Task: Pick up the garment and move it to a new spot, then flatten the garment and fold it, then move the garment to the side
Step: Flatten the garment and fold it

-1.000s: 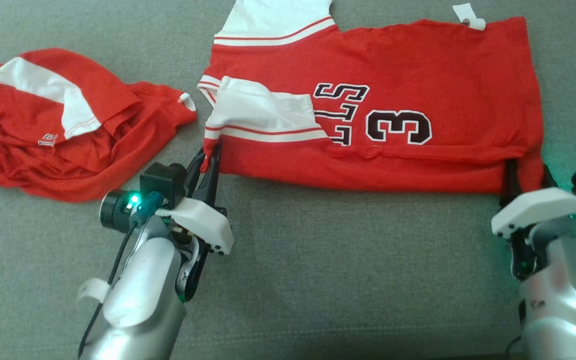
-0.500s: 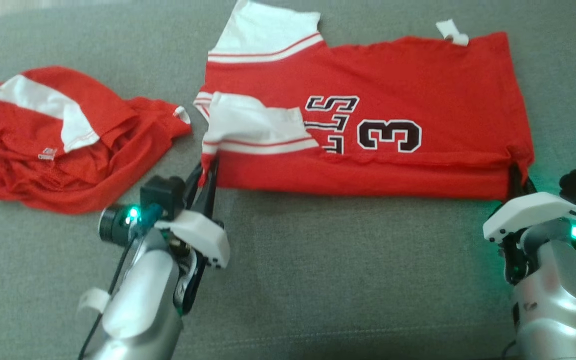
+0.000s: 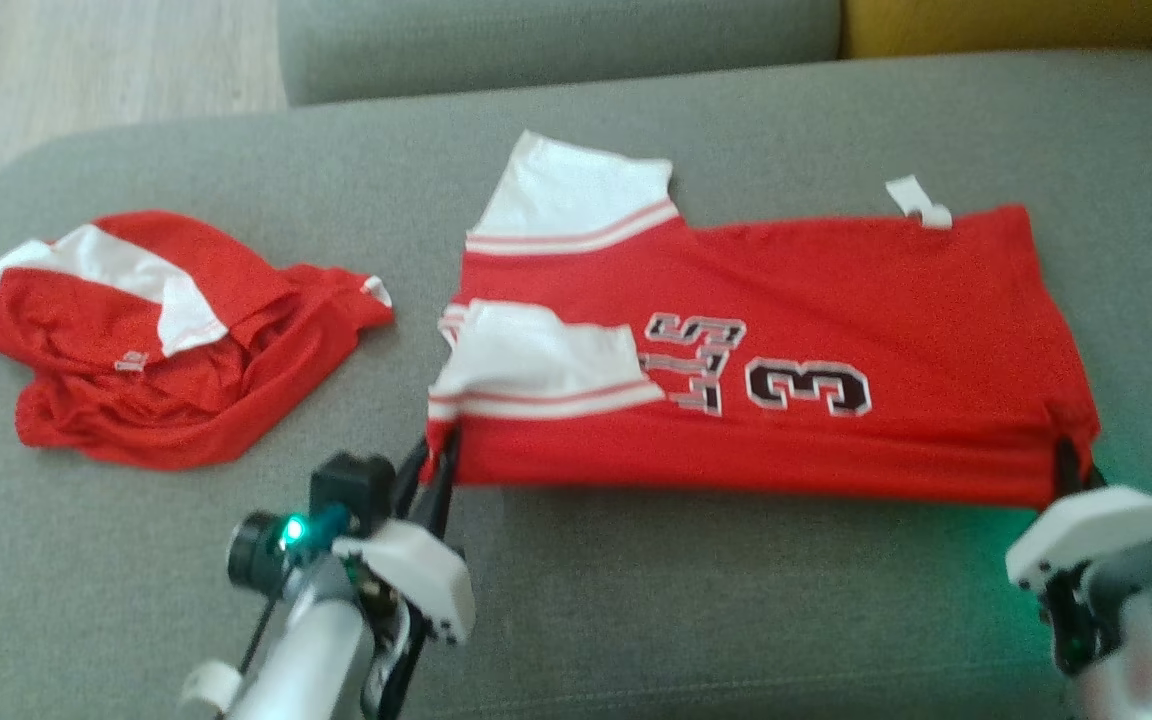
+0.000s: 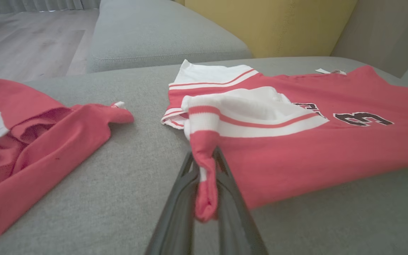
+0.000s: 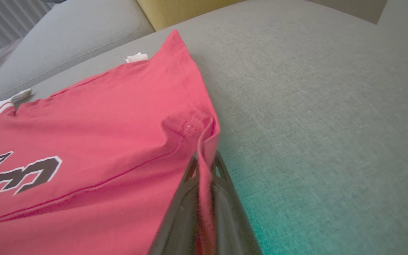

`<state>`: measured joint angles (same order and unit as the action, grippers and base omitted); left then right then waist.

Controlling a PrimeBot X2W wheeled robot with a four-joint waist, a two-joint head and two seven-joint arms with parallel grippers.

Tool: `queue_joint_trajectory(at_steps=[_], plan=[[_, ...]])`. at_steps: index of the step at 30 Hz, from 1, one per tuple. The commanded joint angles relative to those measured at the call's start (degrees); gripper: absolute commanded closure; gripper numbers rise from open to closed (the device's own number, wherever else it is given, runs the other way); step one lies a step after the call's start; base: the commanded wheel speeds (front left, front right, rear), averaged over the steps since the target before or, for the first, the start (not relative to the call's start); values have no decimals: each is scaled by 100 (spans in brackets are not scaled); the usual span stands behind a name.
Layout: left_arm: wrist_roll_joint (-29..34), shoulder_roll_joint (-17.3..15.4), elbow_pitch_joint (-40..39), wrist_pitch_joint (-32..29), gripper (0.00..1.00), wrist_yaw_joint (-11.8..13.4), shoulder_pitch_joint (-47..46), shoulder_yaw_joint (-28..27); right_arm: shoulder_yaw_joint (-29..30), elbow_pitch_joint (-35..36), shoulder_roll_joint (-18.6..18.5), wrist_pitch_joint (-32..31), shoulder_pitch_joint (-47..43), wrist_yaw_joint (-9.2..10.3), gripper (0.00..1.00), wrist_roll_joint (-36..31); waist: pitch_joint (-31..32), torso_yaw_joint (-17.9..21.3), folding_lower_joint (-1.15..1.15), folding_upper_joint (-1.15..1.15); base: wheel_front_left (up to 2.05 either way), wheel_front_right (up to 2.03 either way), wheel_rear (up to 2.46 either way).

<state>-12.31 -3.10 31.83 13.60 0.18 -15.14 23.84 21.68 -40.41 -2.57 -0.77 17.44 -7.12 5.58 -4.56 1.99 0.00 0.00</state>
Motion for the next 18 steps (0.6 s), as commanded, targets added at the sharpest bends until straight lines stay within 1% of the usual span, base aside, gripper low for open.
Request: queue_joint_trajectory(at_steps=[1,8,14,15,16,17,18], plan=[[-23,-160,-223,-17,100,42,-52,-163,-84,327,-58,-61,-69,-36,100,52,128,32,0,0,0,0,0],[-43,-202,-512,-277,100,116,500,1,-165,1192,-37,-538,-766,-36,100,230,247,113,0,0,0,0,0],[-89,-189,-593,-388,100,124,639,97,-321,1570,-33,-671,-950,-36,100,409,184,172,0,0,0,0,0],[-97,-187,-598,-393,70,130,636,101,-323,1622,-33,-629,-959,-36,64,391,169,183,0,0,0,0,0],[-102,-188,-602,-393,27,141,630,101,-327,1663,-33,-589,-963,-36,0,382,155,195,0,0,0,0,0],[-102,-192,-607,-385,0,158,621,97,-337,1709,-33,-540,-959,-36,0,385,141,207,0,0,0,0,0],[-108,-194,-608,-379,0,172,610,90,-355,1754,-32,-490,-951,-36,0,400,131,218,0,0,0,0,0]])
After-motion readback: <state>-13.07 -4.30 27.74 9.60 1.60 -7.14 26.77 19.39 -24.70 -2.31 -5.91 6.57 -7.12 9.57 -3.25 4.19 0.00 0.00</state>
